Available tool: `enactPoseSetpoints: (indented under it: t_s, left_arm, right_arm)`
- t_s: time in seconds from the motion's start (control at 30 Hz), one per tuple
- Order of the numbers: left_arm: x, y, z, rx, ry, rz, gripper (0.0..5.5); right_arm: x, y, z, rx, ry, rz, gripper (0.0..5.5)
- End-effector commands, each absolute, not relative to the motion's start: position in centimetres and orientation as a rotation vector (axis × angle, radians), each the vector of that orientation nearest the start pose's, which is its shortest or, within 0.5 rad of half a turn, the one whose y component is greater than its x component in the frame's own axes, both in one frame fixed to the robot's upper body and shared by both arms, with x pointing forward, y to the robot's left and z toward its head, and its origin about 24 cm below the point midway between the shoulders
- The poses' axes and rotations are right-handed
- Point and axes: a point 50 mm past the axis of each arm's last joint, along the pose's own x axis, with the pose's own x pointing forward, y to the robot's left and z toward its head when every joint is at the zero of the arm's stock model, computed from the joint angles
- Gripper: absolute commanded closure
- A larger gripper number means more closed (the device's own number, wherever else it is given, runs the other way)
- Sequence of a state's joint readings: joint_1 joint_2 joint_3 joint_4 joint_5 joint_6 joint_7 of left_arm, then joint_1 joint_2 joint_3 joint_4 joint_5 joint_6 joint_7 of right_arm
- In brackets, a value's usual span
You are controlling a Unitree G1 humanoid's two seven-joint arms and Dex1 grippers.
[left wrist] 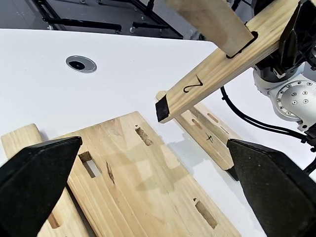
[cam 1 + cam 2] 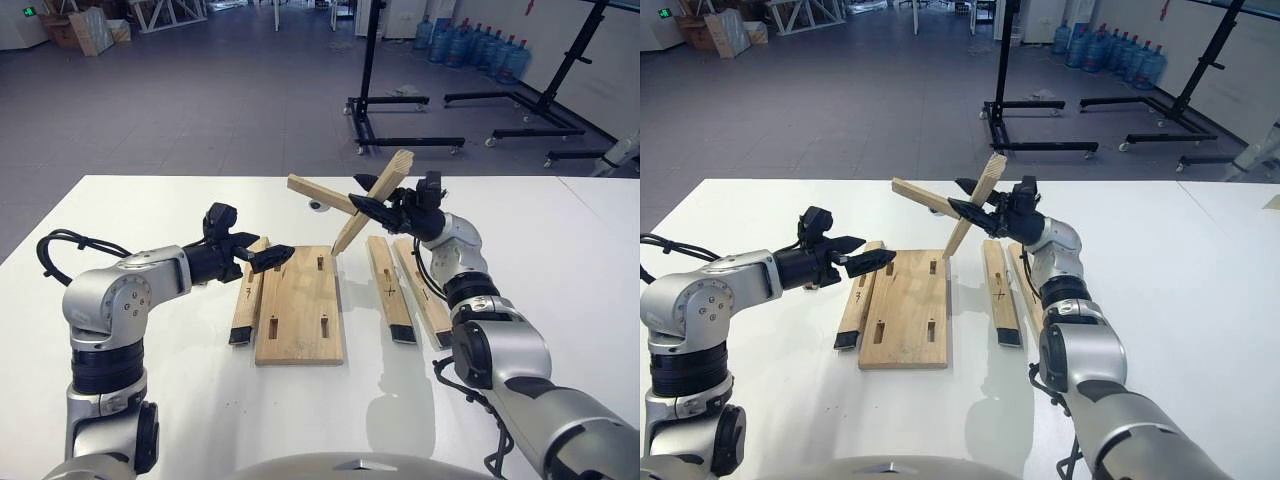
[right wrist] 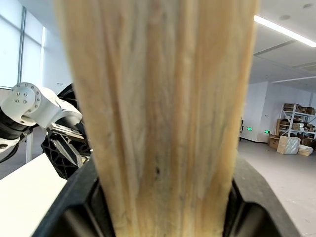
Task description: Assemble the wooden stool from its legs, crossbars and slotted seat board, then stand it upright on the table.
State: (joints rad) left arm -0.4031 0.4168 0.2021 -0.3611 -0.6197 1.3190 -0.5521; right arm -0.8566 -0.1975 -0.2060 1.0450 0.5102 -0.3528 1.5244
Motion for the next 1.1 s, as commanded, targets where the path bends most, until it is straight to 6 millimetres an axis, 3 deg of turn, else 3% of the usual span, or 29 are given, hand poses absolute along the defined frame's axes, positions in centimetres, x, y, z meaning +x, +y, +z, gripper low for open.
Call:
enactPoseSetpoints:
  t_s: [0.03, 0.2, 0.57, 0.83, 1.1]
  left_arm:
    - [26.5, 17.0, 14.2, -0.200, 0.503, -0.765, 0.10]
    - [26.4, 16.8, 14.0, -0.205, 0.511, -0.773, 0.10]
    - [25.9, 16.4, 13.6, -0.202, 0.540, -0.796, 0.10]
    - [25.7, 16.2, 13.5, -0.207, 0.542, -0.802, 0.10]
    - [25.5, 15.9, 13.1, -0.208, 0.556, -0.808, 0.10]
  right_arm:
    - [35.2, -13.3, 13.5, 0.183, -0.514, 1.322, 3.43]
    - [34.9, -12.6, 12.7, 0.193, -0.499, 1.340, 3.43]
    - [34.0, -13.5, 10.4, 0.190, -0.424, 1.328, 3.43]
    - [34.1, -13.2, 11.1, 0.112, -0.451, 1.349, 3.43]
    - [33.3, -12.0, 9.9, 0.025, -0.437, 1.389, 3.43]
